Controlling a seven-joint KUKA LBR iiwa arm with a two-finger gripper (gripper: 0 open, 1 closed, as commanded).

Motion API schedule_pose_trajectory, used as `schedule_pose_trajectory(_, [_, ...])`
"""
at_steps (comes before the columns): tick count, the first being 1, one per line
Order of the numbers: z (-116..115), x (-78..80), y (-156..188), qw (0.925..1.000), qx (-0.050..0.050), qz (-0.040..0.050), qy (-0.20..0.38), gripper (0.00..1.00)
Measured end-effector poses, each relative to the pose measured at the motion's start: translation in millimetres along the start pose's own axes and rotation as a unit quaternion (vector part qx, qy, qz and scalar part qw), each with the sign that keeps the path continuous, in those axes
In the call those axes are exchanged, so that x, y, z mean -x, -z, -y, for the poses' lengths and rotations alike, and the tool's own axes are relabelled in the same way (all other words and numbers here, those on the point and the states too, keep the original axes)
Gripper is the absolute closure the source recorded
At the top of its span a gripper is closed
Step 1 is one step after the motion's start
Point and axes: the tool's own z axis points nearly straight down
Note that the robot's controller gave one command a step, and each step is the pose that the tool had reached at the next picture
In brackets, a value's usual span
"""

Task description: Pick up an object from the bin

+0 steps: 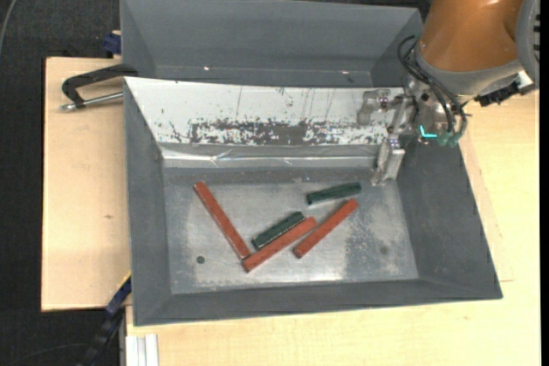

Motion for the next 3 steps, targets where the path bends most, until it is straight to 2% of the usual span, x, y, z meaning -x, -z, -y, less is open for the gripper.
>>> schedule_pose_trajectory(1, [-22, -35.4, -133, 0.9939, 0.000, -0.0005, 0.110, 0.00])
schedule_pose_trajectory(2, [-58, -61.0, -176, 0.9822, 0.000, 0.0022, 0.188, 0.00])
schedule_pose_trajectory(3, [-58, -60.8, -176, 0.9822, -0.001, 0.0025, 0.188, 1.00])
